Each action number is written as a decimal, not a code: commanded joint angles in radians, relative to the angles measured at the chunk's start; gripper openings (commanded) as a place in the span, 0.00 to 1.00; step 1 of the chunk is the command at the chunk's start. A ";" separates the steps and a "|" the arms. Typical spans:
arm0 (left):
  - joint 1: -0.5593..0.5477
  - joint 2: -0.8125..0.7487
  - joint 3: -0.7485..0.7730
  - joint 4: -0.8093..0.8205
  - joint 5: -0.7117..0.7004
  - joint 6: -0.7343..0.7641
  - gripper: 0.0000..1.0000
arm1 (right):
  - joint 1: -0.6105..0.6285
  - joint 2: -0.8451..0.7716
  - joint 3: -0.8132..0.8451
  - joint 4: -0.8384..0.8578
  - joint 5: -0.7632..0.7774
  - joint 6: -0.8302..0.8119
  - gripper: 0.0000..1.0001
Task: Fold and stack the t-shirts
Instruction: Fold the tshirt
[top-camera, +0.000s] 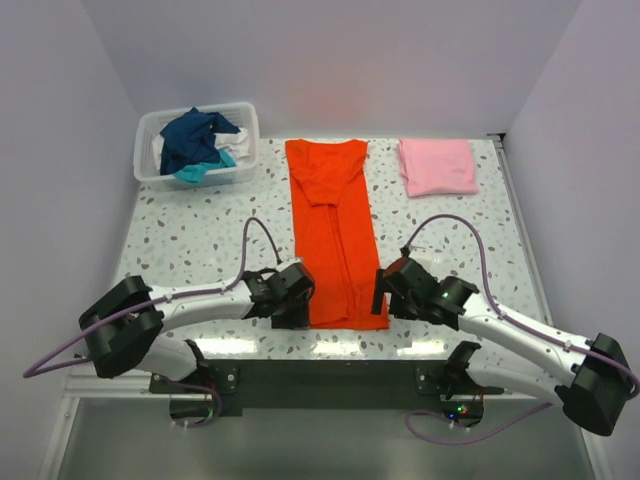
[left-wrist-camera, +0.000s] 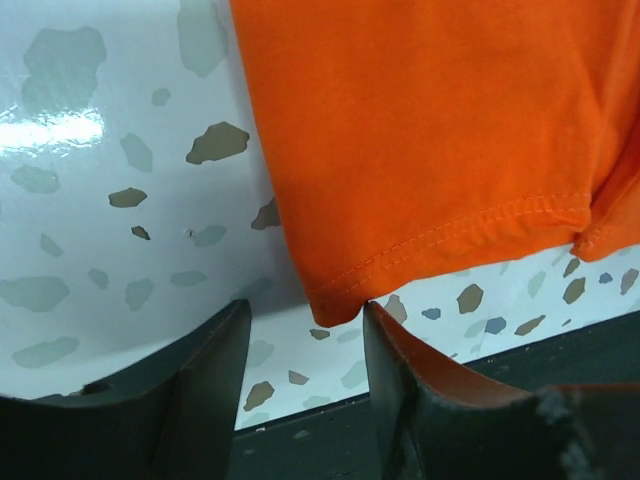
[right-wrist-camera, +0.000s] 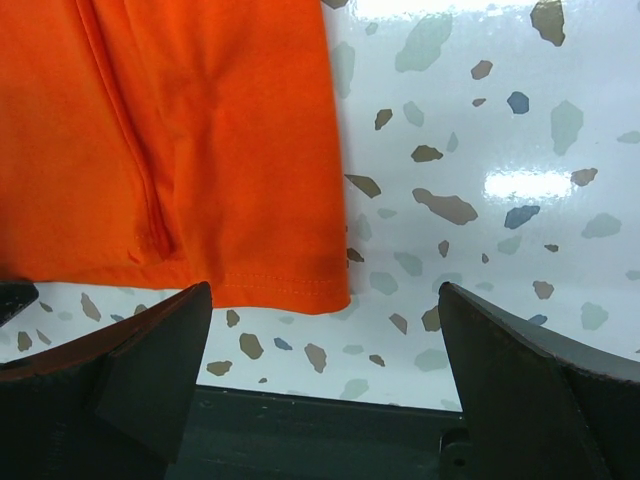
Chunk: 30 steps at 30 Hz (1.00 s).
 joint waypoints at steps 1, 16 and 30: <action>-0.002 0.045 0.026 0.040 0.004 -0.017 0.49 | -0.005 -0.005 -0.019 0.039 -0.015 0.032 0.99; -0.003 0.056 -0.003 0.051 0.024 -0.009 0.00 | -0.004 0.051 -0.058 0.079 -0.130 -0.029 0.79; -0.002 0.041 -0.037 0.052 0.028 -0.019 0.00 | -0.007 0.164 -0.052 0.136 -0.182 -0.083 0.40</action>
